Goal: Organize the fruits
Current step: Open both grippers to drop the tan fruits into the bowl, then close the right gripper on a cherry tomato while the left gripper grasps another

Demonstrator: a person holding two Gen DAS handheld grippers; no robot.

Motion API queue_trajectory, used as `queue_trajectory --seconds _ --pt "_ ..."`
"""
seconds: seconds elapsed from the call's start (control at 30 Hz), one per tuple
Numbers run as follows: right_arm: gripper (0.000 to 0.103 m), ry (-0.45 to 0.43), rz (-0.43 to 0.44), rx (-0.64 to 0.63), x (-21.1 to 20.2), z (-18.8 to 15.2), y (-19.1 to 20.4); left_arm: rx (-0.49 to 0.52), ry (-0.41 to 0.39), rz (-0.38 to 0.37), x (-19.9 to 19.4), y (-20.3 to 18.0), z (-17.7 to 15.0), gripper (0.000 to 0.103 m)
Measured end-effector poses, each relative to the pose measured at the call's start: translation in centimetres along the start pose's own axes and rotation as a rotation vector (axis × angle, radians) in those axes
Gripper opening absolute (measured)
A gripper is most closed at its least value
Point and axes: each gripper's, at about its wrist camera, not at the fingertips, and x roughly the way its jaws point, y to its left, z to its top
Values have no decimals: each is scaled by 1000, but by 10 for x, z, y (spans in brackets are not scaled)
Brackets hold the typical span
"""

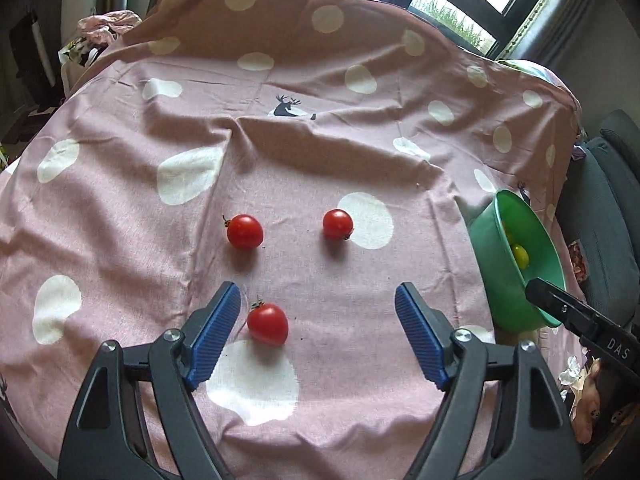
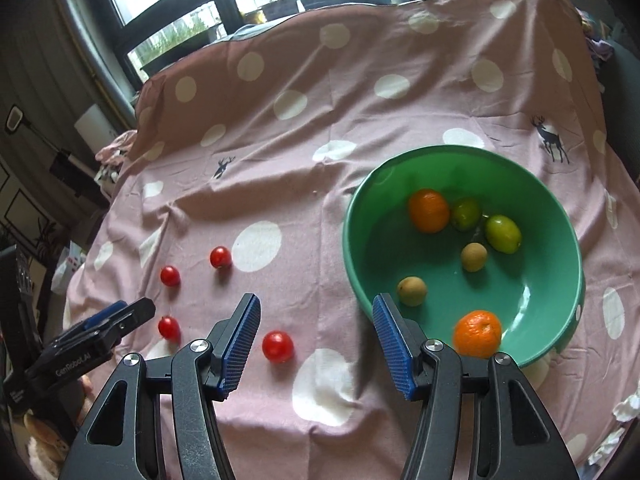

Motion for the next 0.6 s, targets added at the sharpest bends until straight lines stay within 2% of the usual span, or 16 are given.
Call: queue_trajectory --seconds 0.17,0.37,0.6 --pt "59 57 26 -29 15 -5 14 -3 43 27 12 6 -3 79" --pt "59 116 52 -45 31 -11 25 -28 76 26 23 13 -4 76" --pt "59 180 91 -46 49 -17 33 -60 111 25 35 20 -5 60"
